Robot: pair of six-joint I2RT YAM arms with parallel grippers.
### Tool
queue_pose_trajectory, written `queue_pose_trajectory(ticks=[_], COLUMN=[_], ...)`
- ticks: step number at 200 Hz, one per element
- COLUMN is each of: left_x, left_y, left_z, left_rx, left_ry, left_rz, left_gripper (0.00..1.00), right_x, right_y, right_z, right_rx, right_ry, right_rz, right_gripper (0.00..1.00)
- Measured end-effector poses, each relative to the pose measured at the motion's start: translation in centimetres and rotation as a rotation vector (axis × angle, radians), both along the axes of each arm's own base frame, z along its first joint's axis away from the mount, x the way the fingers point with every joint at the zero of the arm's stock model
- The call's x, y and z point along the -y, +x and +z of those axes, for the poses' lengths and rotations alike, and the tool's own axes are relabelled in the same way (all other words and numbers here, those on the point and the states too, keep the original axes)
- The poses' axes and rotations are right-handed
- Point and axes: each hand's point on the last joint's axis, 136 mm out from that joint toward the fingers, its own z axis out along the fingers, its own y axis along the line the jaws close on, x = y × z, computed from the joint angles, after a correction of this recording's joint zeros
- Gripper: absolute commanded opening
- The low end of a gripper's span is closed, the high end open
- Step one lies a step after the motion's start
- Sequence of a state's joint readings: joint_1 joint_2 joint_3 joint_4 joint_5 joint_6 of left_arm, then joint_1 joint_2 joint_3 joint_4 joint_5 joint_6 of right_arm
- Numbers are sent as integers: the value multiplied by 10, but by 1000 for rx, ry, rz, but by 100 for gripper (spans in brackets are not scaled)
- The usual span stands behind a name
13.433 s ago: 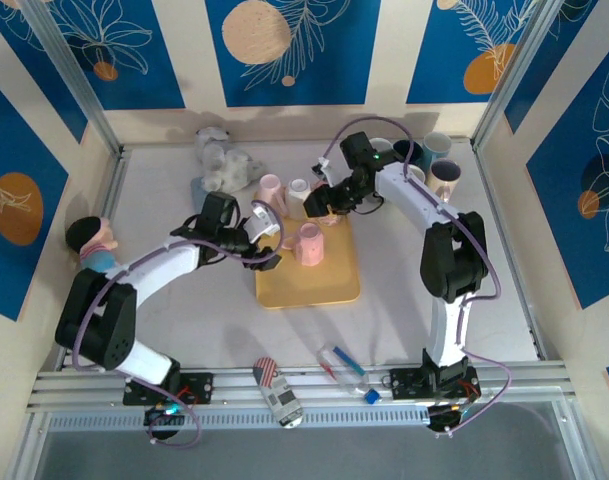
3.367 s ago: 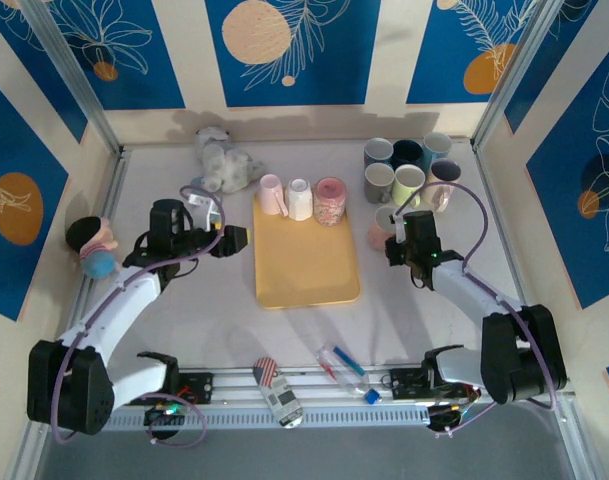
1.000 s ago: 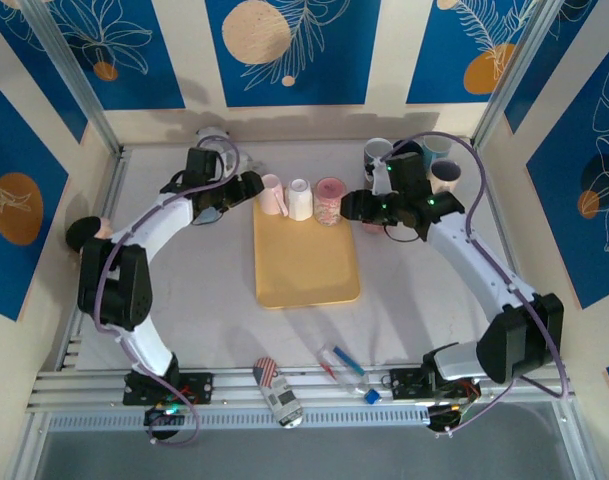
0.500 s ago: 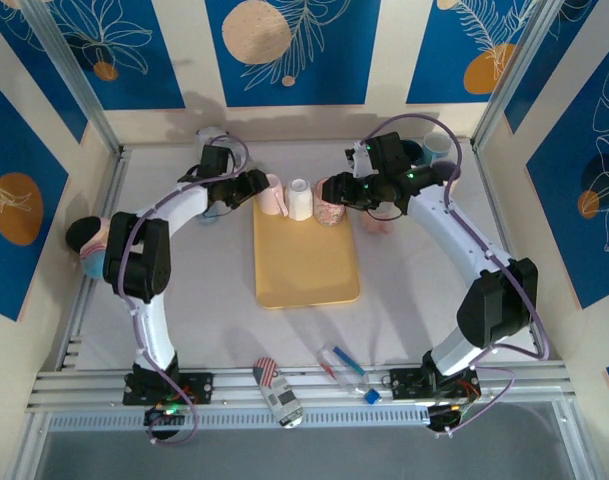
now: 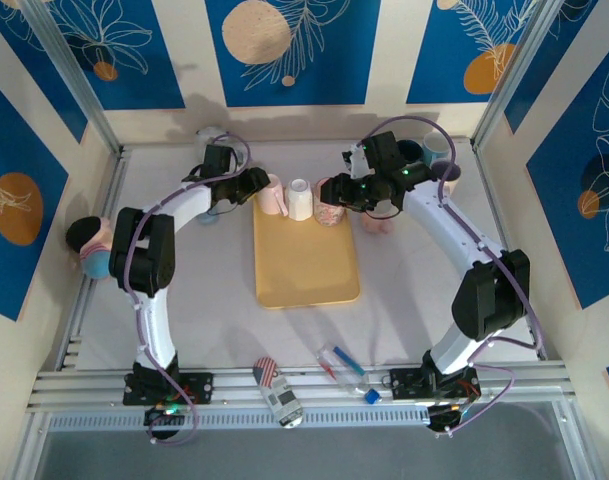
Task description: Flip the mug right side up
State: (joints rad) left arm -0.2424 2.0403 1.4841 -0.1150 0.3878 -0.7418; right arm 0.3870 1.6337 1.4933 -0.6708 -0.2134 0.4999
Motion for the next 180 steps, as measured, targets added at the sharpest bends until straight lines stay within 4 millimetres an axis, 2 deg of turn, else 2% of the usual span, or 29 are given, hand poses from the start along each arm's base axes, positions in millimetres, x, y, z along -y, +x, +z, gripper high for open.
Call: queue_pose_trajectory(ticks=[67, 114, 141, 157, 180], left_x=[-2, 0, 5, 9, 9], left_y=[-9, -47, -76, -90, -101], left_z=[1, -1, -2, -2, -3], left_rx=[68, 46, 23, 9, -22], left_ry=[107, 106, 91, 80, 82], left_rz=[-128, -207, -238, -250, -248], left_gripper=[47, 47, 47, 52, 66], right_x=[-11, -29, -47, -54, -62], right_y=[-10, -17, -30, -37, -45], right_z=[-17, -17, -22, -25, -30], right_rx=[-18, -12, -25, -33, -30], right_ry=[-66, -81, -99, -119, -151], right_rz=[50, 90, 119, 121, 120], right_gripper=[48, 46, 43, 43, 43])
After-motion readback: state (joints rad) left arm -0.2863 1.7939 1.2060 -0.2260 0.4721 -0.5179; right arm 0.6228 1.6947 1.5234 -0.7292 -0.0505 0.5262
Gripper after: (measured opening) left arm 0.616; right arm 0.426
